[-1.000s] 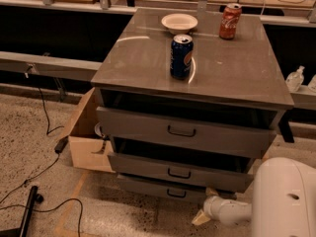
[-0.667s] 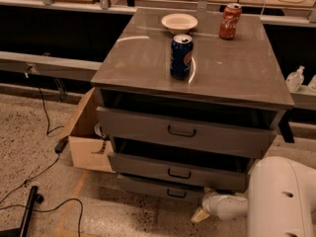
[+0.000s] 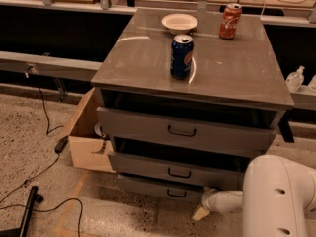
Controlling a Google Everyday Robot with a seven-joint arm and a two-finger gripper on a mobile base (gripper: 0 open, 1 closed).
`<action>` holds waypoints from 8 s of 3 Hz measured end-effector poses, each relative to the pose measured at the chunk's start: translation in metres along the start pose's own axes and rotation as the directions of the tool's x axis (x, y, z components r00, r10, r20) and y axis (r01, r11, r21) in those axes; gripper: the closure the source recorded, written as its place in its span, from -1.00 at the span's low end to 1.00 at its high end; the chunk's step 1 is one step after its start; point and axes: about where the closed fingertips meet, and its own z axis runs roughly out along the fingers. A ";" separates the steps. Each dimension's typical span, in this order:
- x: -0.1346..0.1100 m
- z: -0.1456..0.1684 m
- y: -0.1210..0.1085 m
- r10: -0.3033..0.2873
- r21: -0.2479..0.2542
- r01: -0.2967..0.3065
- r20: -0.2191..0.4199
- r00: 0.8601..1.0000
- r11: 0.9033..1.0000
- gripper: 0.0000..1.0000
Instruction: Open bottom drawer
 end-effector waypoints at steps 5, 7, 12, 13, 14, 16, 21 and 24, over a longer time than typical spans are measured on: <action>0.019 0.001 0.024 0.036 -0.098 -0.044 -0.081 0.996 0.994 0.38; 0.014 -0.008 0.021 0.037 -0.099 -0.045 -0.081 0.996 0.994 1.00; 0.036 -0.098 0.103 0.105 -0.258 -0.161 -0.215 0.971 0.953 -0.91; 0.030 -0.121 0.106 0.118 -0.246 -0.169 -0.209 0.971 0.954 -0.83; 0.018 -0.121 0.095 0.132 -0.197 -0.165 -0.170 0.977 0.966 -0.37; -0.002 -0.084 0.052 0.183 -0.086 -0.188 -0.065 0.981 0.978 0.73; 0.006 -0.012 0.012 0.184 -0.073 -0.190 -0.086 0.979 0.979 1.00; 0.023 0.009 0.045 0.177 -0.205 -0.205 -0.146 0.973 0.957 1.00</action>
Offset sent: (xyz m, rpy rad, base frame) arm -0.0095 -0.0161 -0.0165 -0.0323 0.0932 -0.0516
